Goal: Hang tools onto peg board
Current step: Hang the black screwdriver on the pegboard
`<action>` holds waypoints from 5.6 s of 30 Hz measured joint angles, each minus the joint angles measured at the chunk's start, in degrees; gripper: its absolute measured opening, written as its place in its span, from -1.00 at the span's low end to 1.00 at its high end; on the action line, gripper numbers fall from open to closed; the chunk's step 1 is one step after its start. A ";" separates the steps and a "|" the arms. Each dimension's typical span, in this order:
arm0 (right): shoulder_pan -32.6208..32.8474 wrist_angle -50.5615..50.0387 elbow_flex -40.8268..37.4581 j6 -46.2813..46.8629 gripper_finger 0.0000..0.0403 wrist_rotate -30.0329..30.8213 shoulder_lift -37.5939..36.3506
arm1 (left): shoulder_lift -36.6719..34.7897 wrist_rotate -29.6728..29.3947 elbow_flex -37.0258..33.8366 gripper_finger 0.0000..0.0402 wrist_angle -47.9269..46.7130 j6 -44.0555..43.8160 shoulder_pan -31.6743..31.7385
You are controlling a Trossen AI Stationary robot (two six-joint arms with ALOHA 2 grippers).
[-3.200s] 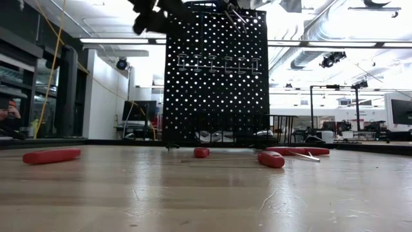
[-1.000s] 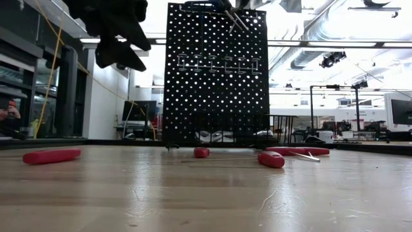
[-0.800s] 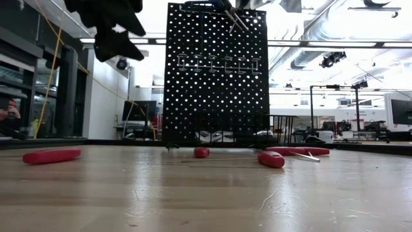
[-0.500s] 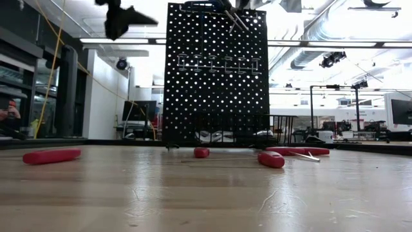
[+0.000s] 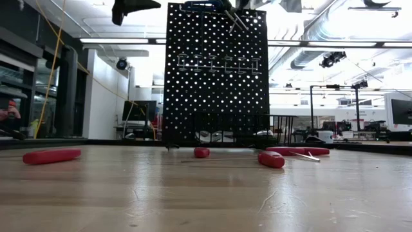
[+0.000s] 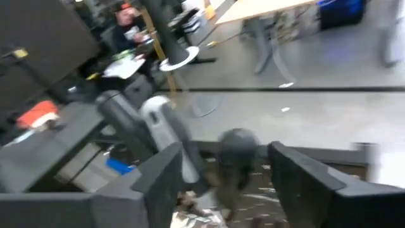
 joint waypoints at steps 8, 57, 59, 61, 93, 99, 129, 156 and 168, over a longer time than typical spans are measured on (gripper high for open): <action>-0.77 0.78 0.00 0.25 0.23 -4.00 3.00 | 0.23 0.10 0.00 0.14 -0.02 -0.02 -0.59; -0.70 3.04 -0.02 -6.19 -0.49 7.42 5.09 | 0.26 -0.03 0.00 0.14 -1.58 -0.58 -0.62; -0.72 3.07 -0.02 -6.21 -0.49 7.49 4.98 | 0.26 -0.03 0.00 0.14 -1.79 -0.57 -0.62; -0.72 3.13 -0.02 -6.21 -0.49 7.50 4.98 | 0.26 -0.03 0.00 0.14 -1.81 -0.56 -0.62; -0.72 6.09 0.00 -11.13 -0.49 8.34 -4.42 | 0.26 -1.82 0.00 0.14 -3.11 -0.50 -0.59; -0.72 5.56 0.02 -11.20 -0.49 7.58 -4.14 | 0.26 -3.31 0.00 0.14 -3.11 -0.55 -0.57; -0.75 0.50 0.02 -14.55 -0.49 5.59 5.07 | 0.26 -4.36 0.00 0.14 -3.08 -0.86 -0.59; -1.92 -2.81 -0.04 -15.27 -0.14 5.09 5.11 | 0.24 -4.31 0.00 0.14 -3.09 -2.03 -0.62; -1.90 -2.36 -0.04 -15.13 -0.12 5.72 2.23 | 0.24 -4.30 0.00 0.14 -3.10 -2.16 -0.62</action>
